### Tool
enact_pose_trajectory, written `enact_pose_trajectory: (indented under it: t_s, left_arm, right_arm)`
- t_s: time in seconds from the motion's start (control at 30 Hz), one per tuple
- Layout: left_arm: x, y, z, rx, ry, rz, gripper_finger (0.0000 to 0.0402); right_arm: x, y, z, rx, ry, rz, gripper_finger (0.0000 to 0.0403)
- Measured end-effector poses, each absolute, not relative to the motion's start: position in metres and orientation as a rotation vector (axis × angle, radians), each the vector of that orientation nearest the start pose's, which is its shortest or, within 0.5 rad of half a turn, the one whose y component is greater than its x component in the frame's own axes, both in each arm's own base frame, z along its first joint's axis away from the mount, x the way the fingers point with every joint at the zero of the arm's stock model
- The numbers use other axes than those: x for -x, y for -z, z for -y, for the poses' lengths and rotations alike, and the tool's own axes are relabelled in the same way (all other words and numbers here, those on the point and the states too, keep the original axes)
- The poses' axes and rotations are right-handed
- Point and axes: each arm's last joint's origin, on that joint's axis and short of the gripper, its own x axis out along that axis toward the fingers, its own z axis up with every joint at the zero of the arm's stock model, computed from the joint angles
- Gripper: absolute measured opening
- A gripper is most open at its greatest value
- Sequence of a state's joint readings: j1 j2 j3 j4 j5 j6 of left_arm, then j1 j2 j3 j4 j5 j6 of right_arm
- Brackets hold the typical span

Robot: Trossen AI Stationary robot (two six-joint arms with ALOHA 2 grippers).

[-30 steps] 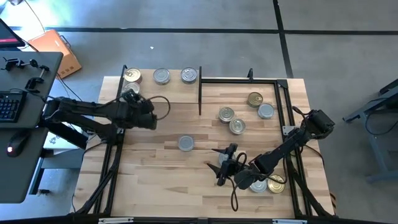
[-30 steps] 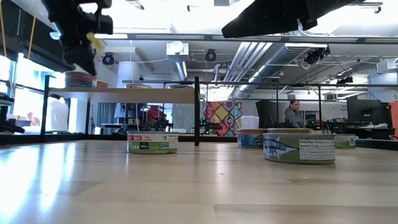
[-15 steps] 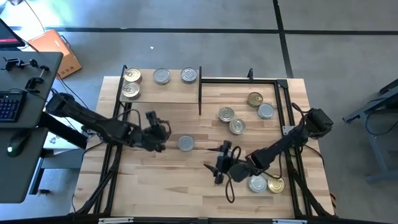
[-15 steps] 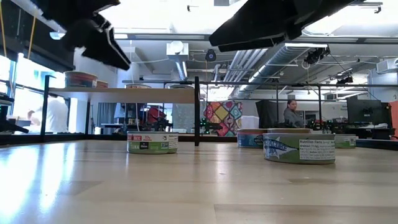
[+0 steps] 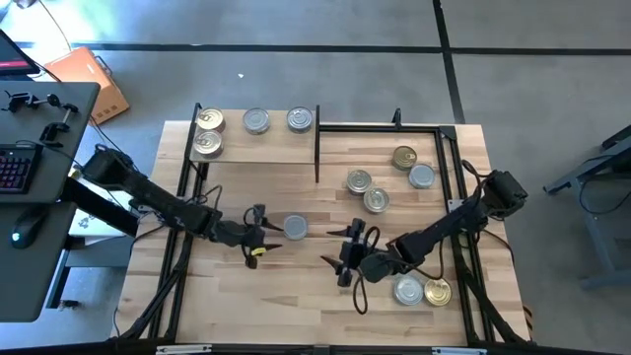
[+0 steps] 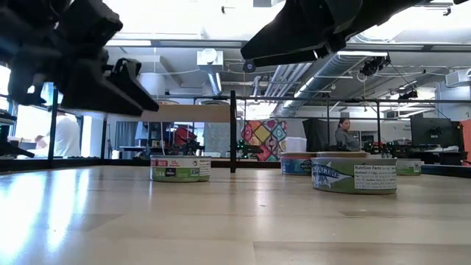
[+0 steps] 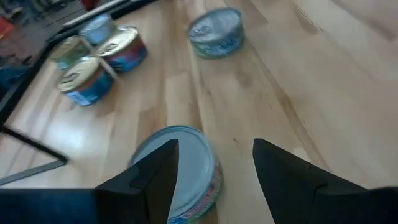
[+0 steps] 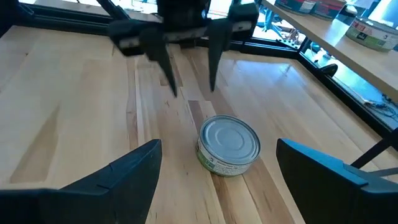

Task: Stack canned seafood by type on shelf
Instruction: Put the green white tuna can on the shelf aligned with the other green white tuna can

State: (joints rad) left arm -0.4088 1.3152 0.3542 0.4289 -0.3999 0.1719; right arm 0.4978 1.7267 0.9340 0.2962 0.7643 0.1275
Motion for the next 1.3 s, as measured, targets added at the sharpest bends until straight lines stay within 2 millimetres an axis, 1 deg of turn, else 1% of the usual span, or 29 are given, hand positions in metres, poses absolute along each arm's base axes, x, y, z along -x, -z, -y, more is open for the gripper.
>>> enact_pose_trajectory:
  t_s: [0.1,0.2,0.27,0.33,0.5,0.63,0.73,0.87,0.93,1.07,1.17,1.3]
  left_arm:
    - [-0.216,-0.132,0.081,-0.423,0.065,-0.503,0.0197]
    - [-0.222,-0.122,0.08,-0.431,0.054,-0.516,0.0197]
    - [-0.223,-0.116,0.078,-0.422,0.043,-0.537,0.0197]
    - [-0.225,-0.112,0.075,-0.396,0.023,-0.557,0.0197]
    - [-0.227,-0.106,0.066,-0.33,-0.032,-0.602,0.0197]
    - [-0.227,-0.107,0.063,-0.318,-0.046,-0.604,0.0197]
    - [-0.228,-0.108,0.064,-0.299,-0.049,-0.589,0.0197]
    - [-0.227,-0.11,0.068,-0.288,-0.042,-0.568,0.0197]
    - [-0.228,-0.112,0.073,-0.288,-0.036,-0.555,0.0197]
    - [-0.229,-0.116,0.087,-0.305,-0.016,-0.535,0.0197]
    - [-0.226,-0.118,0.099,-0.321,-0.006,-0.536,0.0197]
    - [-0.219,-0.117,0.112,-0.352,-0.054,-0.572,0.0197]
  right_arm:
    - [-0.321,-0.189,-0.15,0.159,0.27,-0.388,0.0311]
    - [-0.322,-0.189,-0.15,0.149,0.247,-0.394,0.0311]
    - [-0.325,-0.186,-0.149,0.145,0.228,-0.397,0.0311]
    - [-0.328,-0.179,-0.147,0.158,0.2,-0.422,0.0311]
    - [-0.341,-0.156,-0.132,0.201,0.134,-0.504,0.0311]
    - [-0.353,-0.143,-0.111,0.262,0.09,-0.537,0.0305]
    - [-0.362,-0.139,-0.095,0.296,0.065,-0.527,0.0282]
    - [-0.37,-0.136,-0.08,0.368,-0.008,-0.5,0.0236]
    - [-0.373,-0.133,-0.077,0.428,-0.054,-0.474,0.0212]
    - [-0.384,-0.125,-0.076,0.511,-0.081,-0.46,0.0175]
    - [-0.397,-0.121,-0.077,0.541,-0.086,-0.454,0.0157]
    - [-0.412,-0.117,-0.075,0.547,-0.086,-0.483,0.0141]
